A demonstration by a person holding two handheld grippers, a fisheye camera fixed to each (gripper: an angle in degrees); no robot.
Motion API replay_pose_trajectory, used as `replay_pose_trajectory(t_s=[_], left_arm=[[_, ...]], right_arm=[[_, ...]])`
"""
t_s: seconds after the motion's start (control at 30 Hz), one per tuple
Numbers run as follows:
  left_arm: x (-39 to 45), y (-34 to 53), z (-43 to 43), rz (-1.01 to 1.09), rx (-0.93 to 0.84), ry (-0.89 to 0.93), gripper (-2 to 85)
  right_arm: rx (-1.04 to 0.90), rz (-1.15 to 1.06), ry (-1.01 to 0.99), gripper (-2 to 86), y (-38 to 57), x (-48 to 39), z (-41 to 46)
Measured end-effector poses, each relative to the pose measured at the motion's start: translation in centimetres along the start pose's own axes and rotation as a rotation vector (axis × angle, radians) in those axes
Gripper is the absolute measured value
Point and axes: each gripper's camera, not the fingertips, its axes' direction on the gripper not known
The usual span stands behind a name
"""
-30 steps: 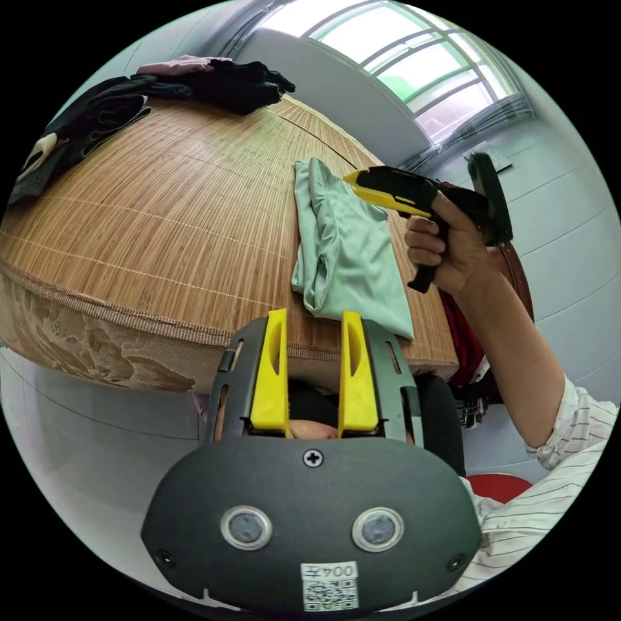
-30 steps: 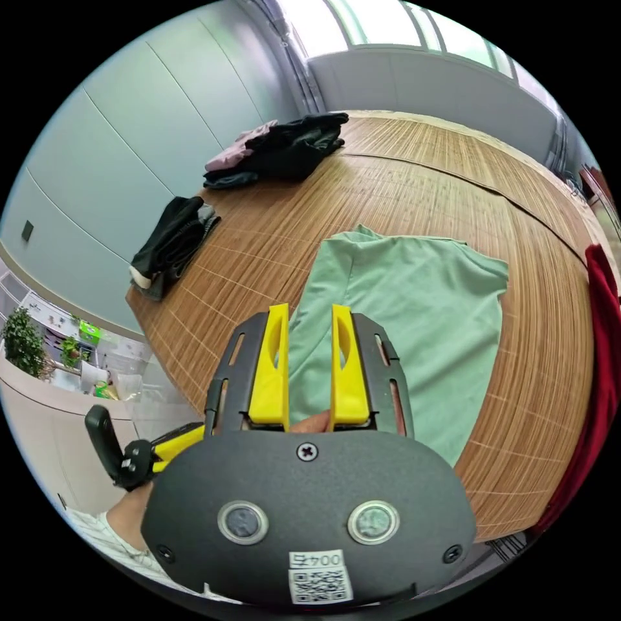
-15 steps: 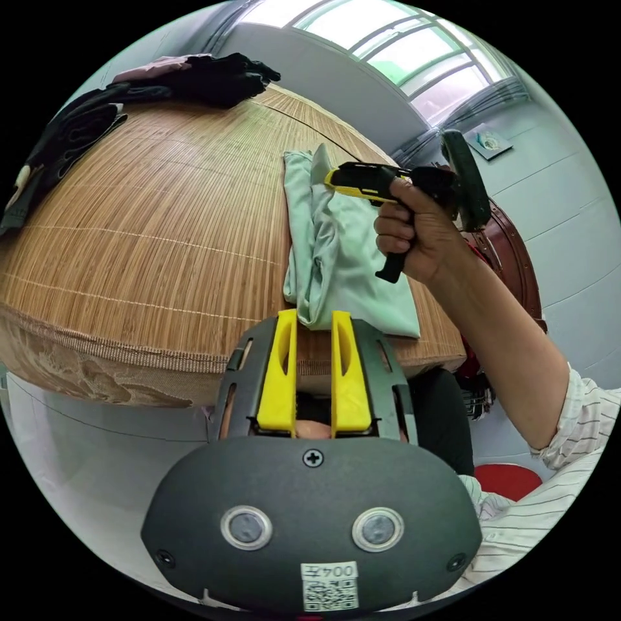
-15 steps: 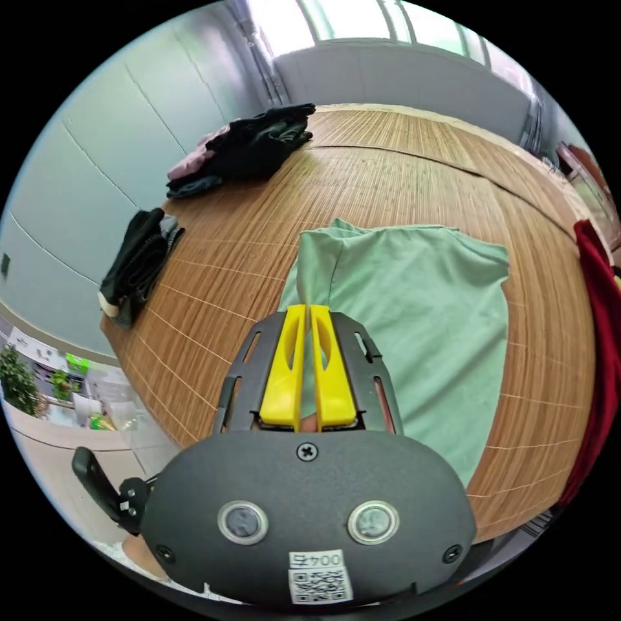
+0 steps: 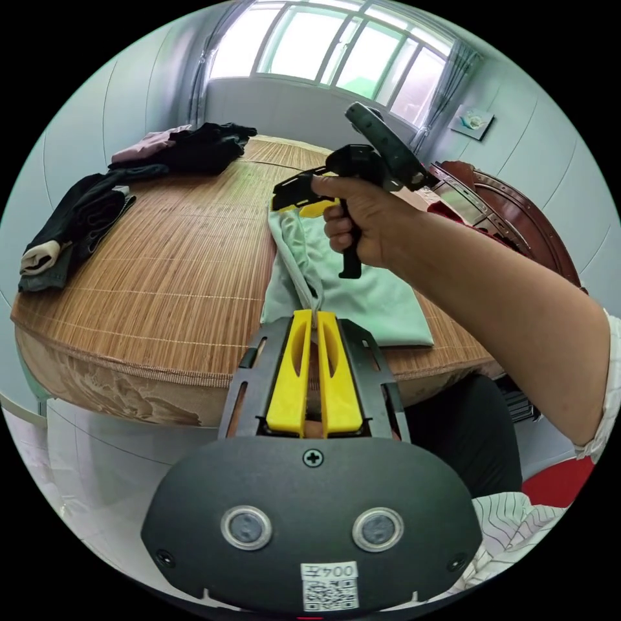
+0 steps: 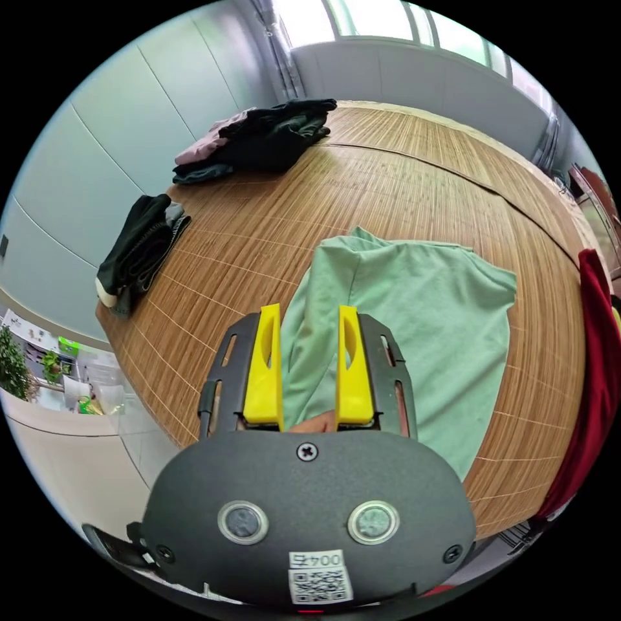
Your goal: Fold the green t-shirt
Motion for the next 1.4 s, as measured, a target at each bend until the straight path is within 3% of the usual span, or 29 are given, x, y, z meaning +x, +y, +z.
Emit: replay_pose_trajectory(t_s=[0.33, 0.53, 0.87, 1.07, 1.4], left_arm=[[0.7, 0.7, -0.2, -0.032, 0.003, 0.044, 1.6], [0.9, 1.0, -0.4, -0.053, 0.004, 0.068, 1.6], [1.7, 1.5, -1.2, -0.064, 0.011, 0.094, 1.5], [2.4, 1.5, -1.6, -0.062, 0.013, 0.103, 1.5], [2.3, 1.6, -2.1, -0.072, 0.016, 0.11, 1.4]], right_arm=[[-0.096, -0.17, 0.417, 16.3, -3.0, -8.1, 8.1], [-0.154, -0.211, 0.531, 7.4, -4.8, -8.4, 10.7], [-0.036, 0.063, 0.093, 4.7, -3.1, 2.2, 5.8], [0.027, 0.103, -0.058, 5.1, -2.0, 6.3, 4.2], [0.002, 0.153, -0.044, 1.9, -1.4, 10.1, 3.7]])
